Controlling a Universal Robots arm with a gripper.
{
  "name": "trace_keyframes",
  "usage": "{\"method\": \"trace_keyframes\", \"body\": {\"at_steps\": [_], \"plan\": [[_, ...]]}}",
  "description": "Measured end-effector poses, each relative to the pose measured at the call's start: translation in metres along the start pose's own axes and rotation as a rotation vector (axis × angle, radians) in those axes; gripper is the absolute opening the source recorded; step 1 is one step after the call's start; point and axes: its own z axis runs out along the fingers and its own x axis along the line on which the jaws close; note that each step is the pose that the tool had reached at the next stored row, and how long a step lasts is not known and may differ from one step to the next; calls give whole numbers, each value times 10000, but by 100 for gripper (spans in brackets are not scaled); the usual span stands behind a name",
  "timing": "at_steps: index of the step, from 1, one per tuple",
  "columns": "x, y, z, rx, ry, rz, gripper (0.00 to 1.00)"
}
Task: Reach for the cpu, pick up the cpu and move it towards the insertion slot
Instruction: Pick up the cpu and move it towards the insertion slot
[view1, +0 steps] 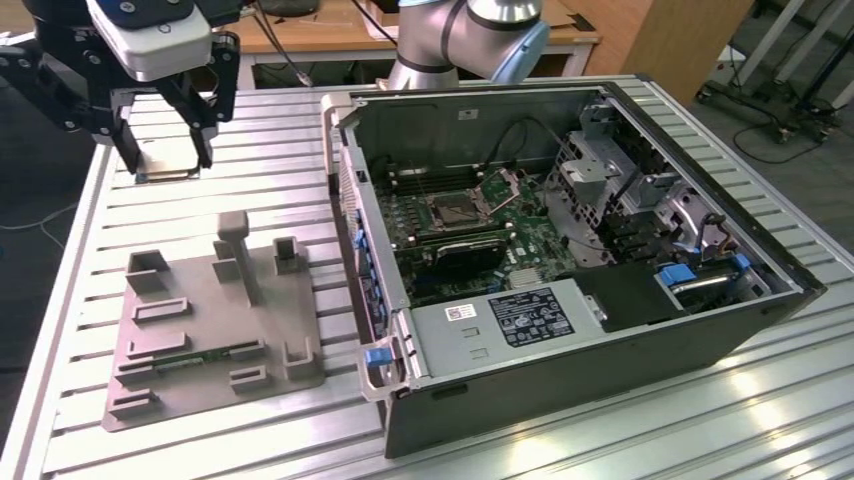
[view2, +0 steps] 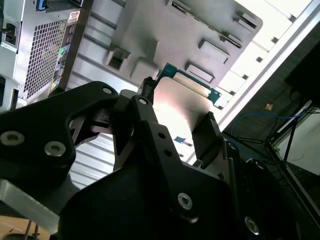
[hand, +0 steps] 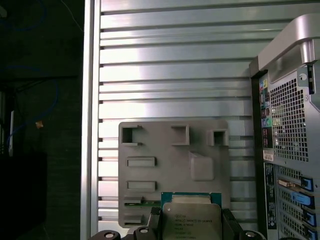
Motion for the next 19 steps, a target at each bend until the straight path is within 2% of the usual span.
{"method": "trace_keyframes", "body": {"at_steps": [19], "plan": [[-109, 3, 12, -1, -1, 1, 54]]}}
